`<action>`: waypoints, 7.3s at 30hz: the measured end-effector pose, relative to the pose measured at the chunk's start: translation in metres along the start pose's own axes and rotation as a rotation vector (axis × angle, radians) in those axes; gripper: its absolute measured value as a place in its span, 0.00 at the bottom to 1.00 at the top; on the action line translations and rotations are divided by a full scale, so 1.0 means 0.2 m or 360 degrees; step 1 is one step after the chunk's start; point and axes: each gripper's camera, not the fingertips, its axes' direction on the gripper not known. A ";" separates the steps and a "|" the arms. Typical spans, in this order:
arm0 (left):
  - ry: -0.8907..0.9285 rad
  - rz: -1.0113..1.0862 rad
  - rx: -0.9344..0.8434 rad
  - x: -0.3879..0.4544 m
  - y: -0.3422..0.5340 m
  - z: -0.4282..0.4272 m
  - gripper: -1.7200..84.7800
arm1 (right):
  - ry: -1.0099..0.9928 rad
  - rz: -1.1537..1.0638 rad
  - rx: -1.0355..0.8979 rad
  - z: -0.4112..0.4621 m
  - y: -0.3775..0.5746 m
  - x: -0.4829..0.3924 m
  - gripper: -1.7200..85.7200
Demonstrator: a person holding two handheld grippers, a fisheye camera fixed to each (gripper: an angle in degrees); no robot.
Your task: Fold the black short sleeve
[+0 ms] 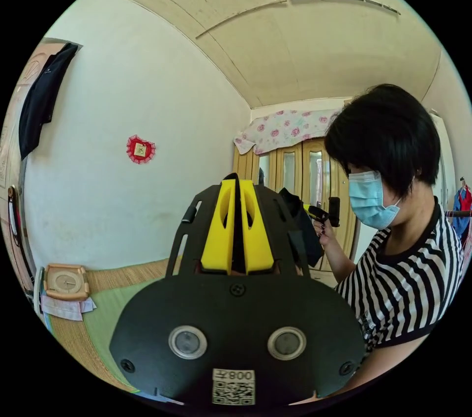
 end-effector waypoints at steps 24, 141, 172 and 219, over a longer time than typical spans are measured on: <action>-0.0811 -0.0857 -0.1418 -2.41 0.94 1.90 0.09 | 0.0296 0.1095 -0.1213 3.14 0.66 2.59 0.02; -0.1348 -0.1105 -0.1808 -3.82 2.15 2.87 0.02 | 0.0737 0.1002 -0.1775 4.47 1.50 2.52 0.02; -0.1276 -0.0877 -0.1674 -3.37 2.30 3.12 0.02 | 0.1018 0.1042 -0.1411 4.24 1.66 2.15 0.02; -0.0833 -0.1917 -0.1444 -1.69 2.91 1.42 0.12 | 0.0474 0.1663 -0.1512 3.06 2.04 1.40 0.07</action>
